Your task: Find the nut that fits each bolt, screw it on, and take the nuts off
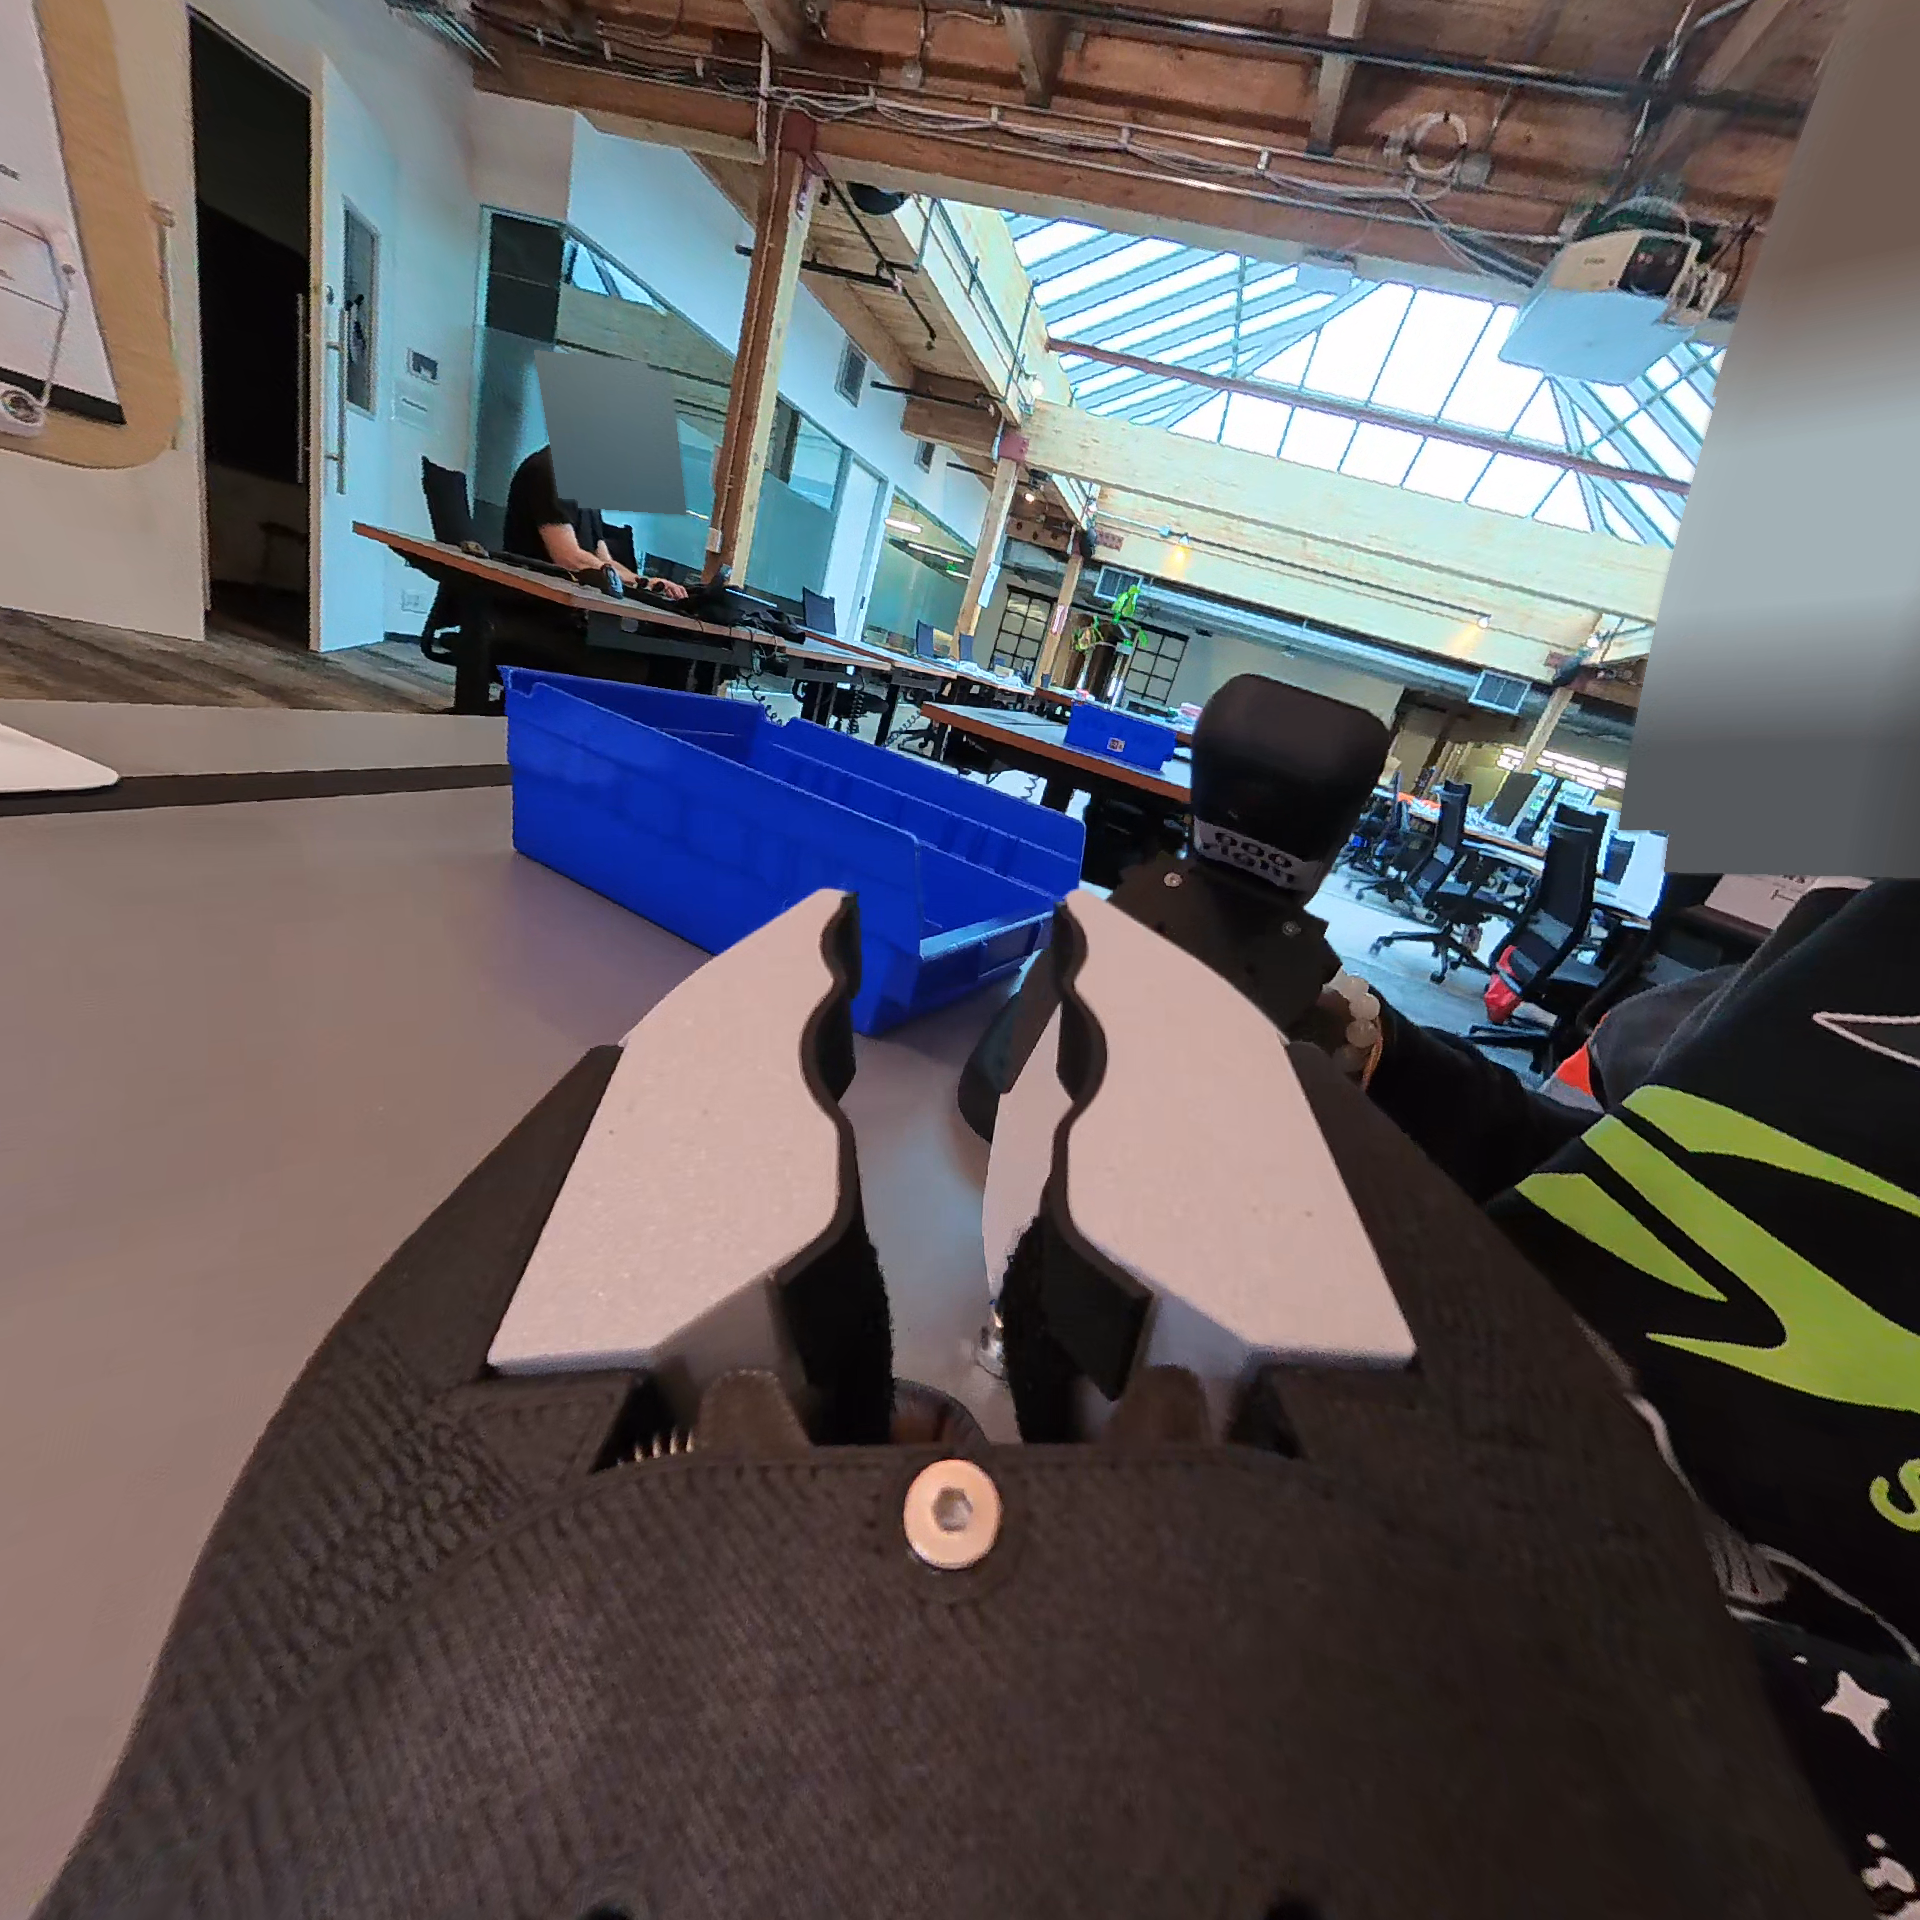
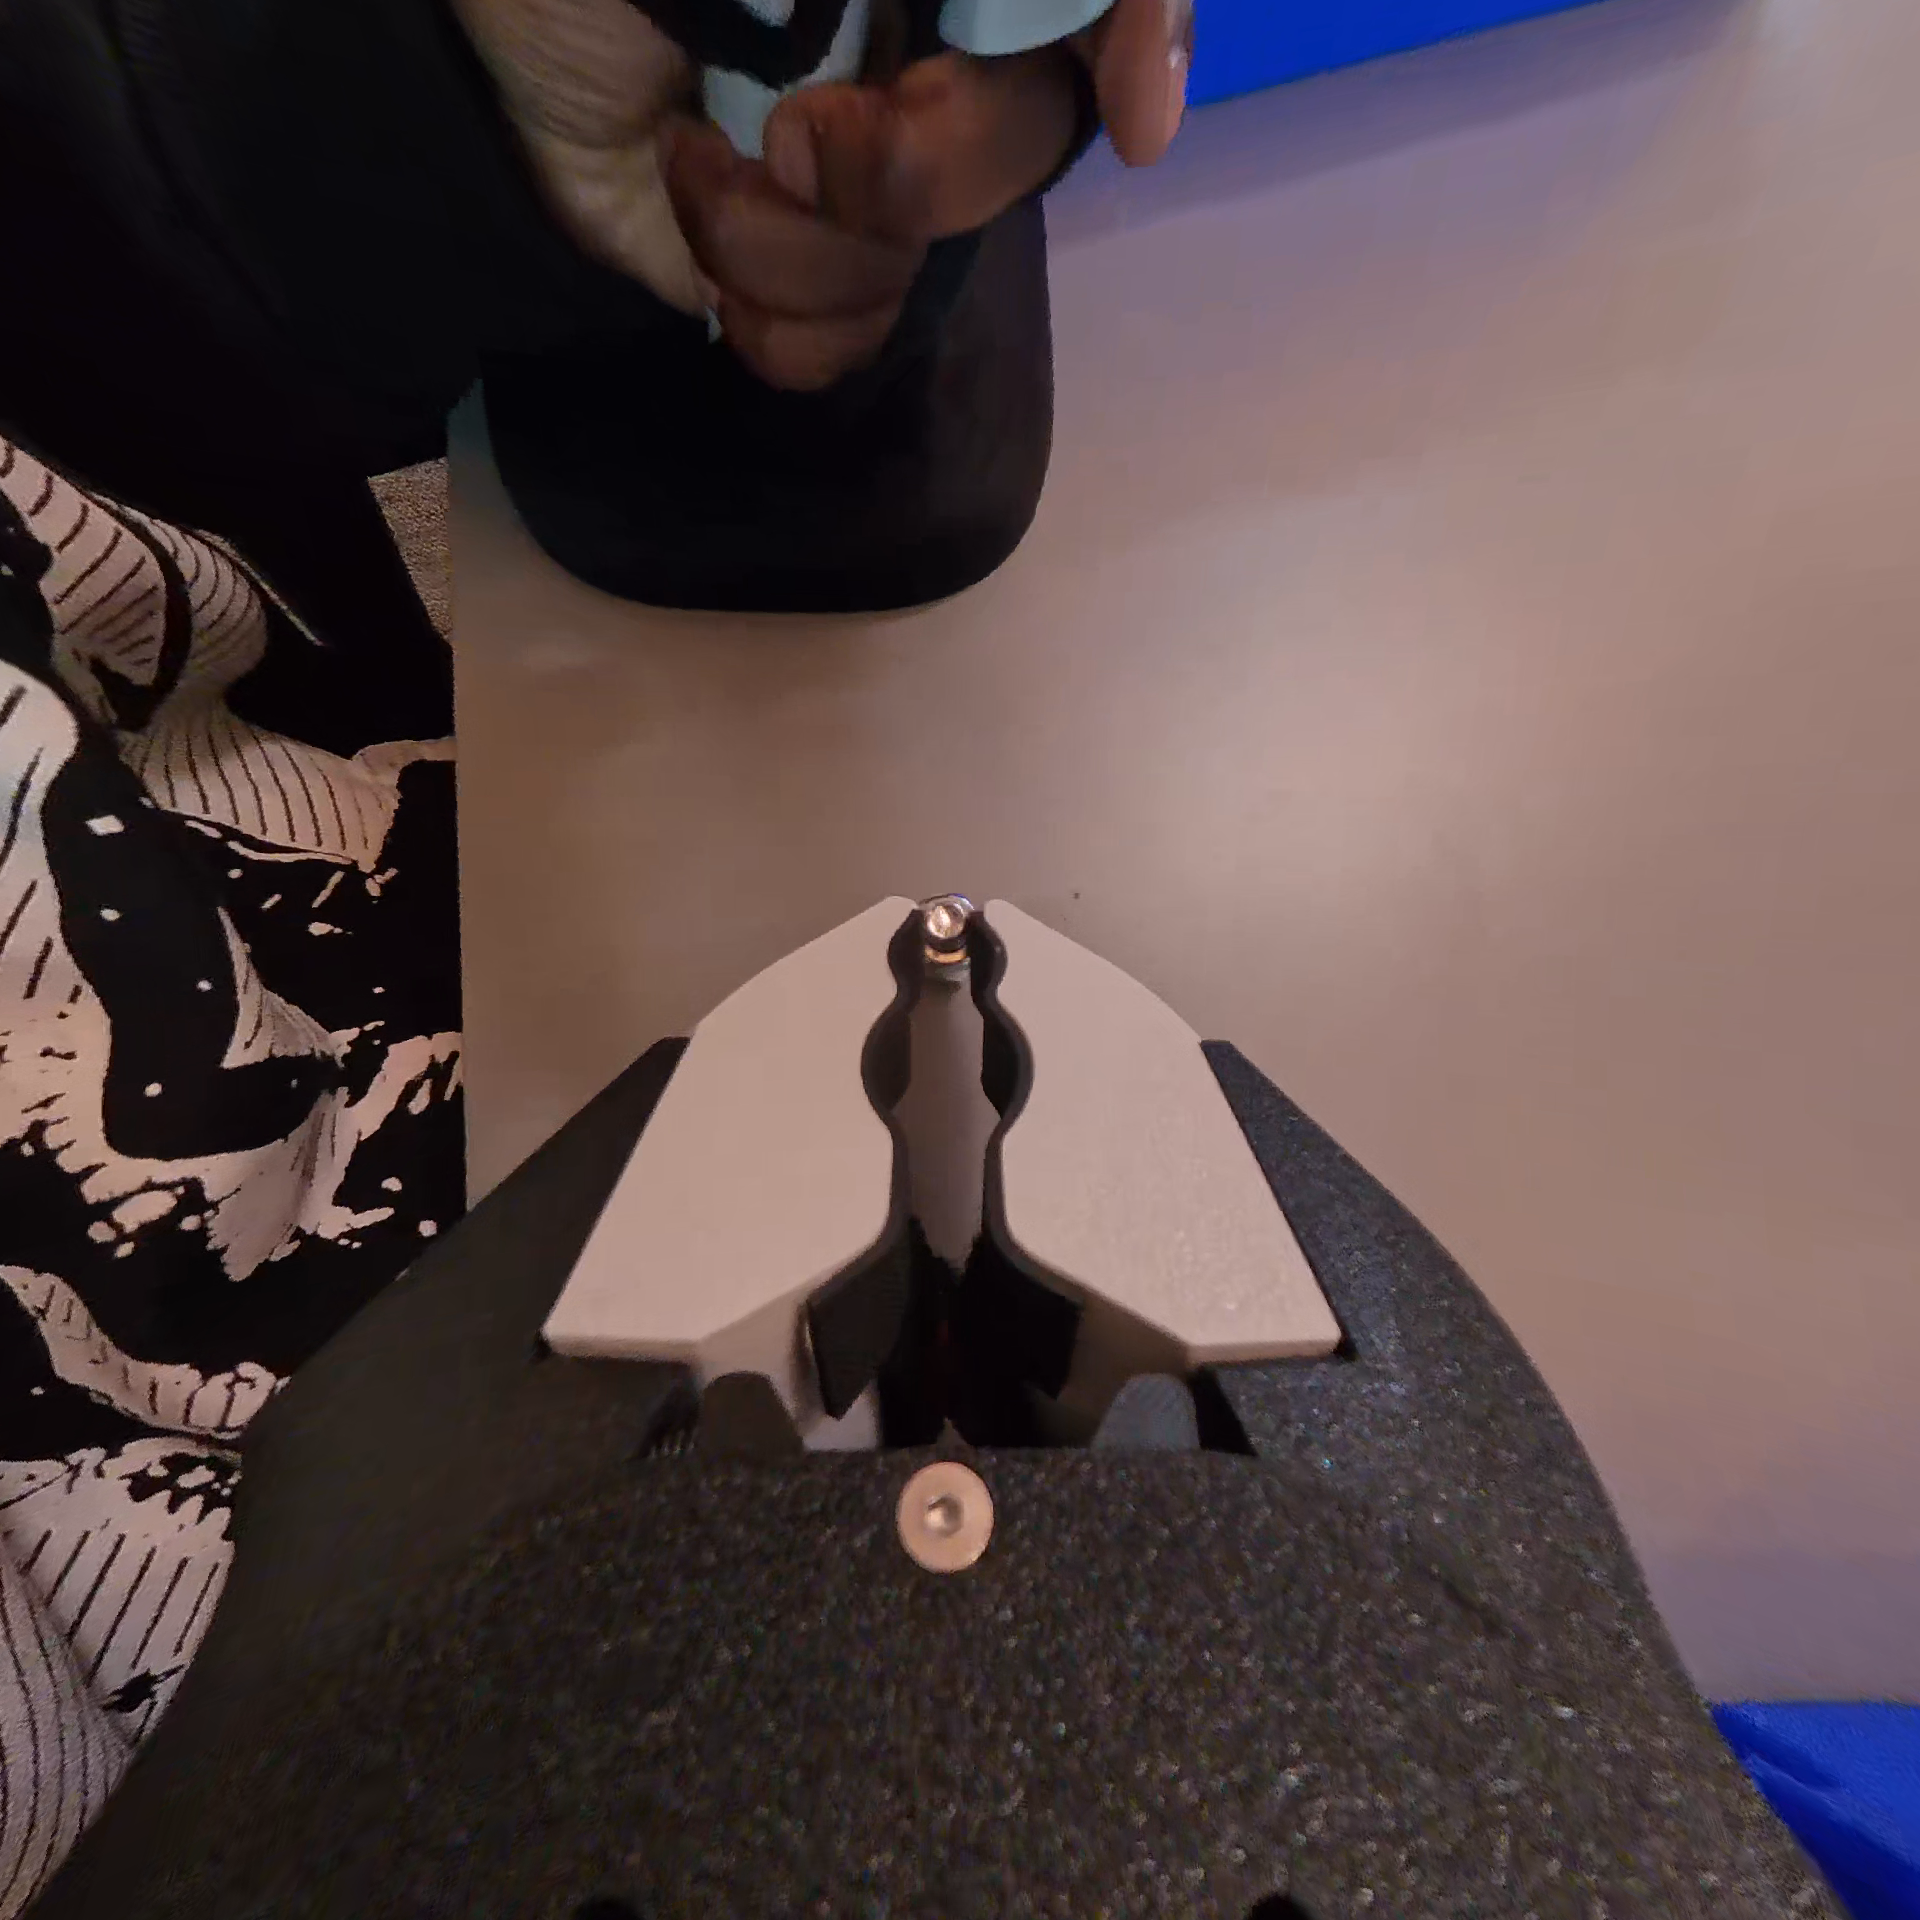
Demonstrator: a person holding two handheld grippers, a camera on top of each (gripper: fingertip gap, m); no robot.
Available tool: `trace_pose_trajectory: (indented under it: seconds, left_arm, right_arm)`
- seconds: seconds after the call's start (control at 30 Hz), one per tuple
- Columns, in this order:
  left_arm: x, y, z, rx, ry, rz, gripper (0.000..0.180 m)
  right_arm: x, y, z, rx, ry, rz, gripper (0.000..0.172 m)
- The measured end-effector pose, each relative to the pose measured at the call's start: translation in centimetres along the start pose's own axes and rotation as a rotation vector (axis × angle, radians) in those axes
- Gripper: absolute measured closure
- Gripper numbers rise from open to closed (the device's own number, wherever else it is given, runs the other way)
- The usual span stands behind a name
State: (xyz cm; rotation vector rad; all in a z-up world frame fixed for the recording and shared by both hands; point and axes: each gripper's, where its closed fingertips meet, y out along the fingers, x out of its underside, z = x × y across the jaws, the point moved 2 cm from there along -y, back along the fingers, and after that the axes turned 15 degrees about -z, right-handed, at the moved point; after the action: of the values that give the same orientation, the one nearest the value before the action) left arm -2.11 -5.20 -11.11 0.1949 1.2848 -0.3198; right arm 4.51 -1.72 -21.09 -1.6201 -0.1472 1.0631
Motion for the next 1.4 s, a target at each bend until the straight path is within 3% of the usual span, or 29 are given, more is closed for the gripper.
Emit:
trace_pose_trajectory:
  seconds: [0.13,0.3,0.37,0.67,1.0,1.4]
  left_arm:
    - [0.4,0.5,0.7,-0.02,0.074,-0.044,0.136]
    - [1.9,2.9,1.7,-0.193,0.274,-0.218,0.128]
    - [2.2,4.0,2.7,-0.201,0.307,-0.231,0.129]
    - [2.9,5.2,1.9,-0.431,0.382,-0.25,0.142]
    - [3.2,5.3,3.5,-0.262,0.399,-0.245,0.156]
    - [3.4,5.4,4.0,-0.217,0.415,-0.244,0.165]
  right_arm:
    - [-0.3,-0.9,0.5,0.001,0.021,0.034,0.164]
    - [-3.1,-6.8,2.0,-0.002,0.104,0.241,0.164]
    - [-4.1,-8.5,2.0,-0.002,0.1,0.281,0.164]
    - [-5.6,-8.6,2.0,0.046,0.184,0.281,0.164]
    - [-6.2,-9.9,0.2,0.014,-0.074,0.286,0.164]
    - [-5.7,-9.7,0.2,-0.041,-0.101,0.249,0.164]
